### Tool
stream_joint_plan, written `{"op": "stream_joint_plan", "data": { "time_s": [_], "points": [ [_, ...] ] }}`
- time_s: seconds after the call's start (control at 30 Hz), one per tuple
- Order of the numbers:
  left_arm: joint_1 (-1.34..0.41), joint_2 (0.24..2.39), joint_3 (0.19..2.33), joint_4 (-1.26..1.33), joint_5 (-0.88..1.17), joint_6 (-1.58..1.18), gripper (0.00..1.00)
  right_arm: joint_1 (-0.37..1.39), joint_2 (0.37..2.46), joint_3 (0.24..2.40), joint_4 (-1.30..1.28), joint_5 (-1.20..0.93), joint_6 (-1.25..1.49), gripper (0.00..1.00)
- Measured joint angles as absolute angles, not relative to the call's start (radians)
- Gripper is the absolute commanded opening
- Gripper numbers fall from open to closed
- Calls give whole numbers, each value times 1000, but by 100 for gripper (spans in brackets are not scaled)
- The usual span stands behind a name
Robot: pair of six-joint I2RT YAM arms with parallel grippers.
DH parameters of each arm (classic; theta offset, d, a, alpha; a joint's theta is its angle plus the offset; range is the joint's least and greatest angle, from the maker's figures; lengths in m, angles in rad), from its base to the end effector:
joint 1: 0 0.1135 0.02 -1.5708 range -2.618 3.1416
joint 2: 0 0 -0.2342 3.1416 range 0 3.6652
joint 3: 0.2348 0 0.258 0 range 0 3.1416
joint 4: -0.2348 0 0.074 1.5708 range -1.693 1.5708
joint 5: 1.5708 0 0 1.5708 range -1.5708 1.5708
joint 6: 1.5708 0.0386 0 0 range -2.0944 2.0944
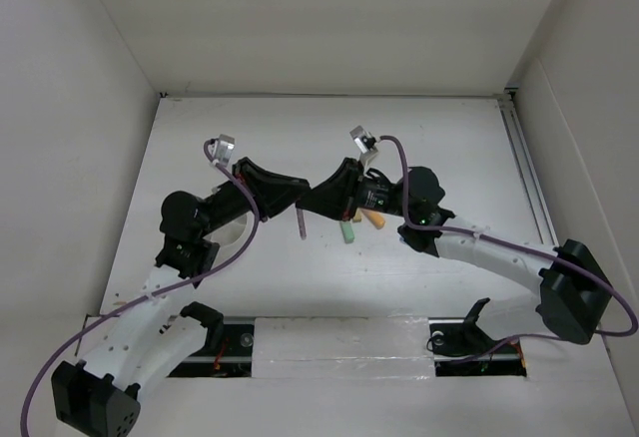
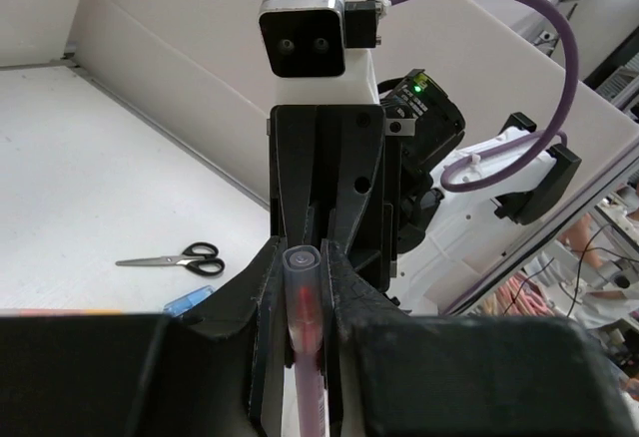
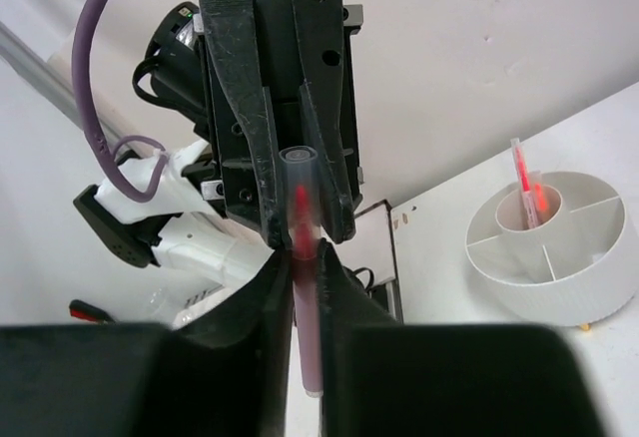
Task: Sort the stationery into containers
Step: Place the pen in the storage box.
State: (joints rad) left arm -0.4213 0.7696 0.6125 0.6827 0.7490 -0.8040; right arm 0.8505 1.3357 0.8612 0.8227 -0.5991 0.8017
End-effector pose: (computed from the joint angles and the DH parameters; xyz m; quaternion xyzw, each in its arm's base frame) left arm 0.1695 -0.1047 0.3478 0.2229 0.5163 -0.6131 0.5548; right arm 0.1918 0.2516 0.3161 -0.2550 0.5423 0.6901 0.4058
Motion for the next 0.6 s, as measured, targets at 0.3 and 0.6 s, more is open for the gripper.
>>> {"op": "stream_joint_plan", "data": {
  "time_s": [0.3,0.6],
  "points": [
    [-424,741,663,490,627,-704,0,853,1354,876,829,-595,811,72],
    [-425,708,762,268,363,-603,0,816,1344,838,808,-582,777,95]
  ]
}}
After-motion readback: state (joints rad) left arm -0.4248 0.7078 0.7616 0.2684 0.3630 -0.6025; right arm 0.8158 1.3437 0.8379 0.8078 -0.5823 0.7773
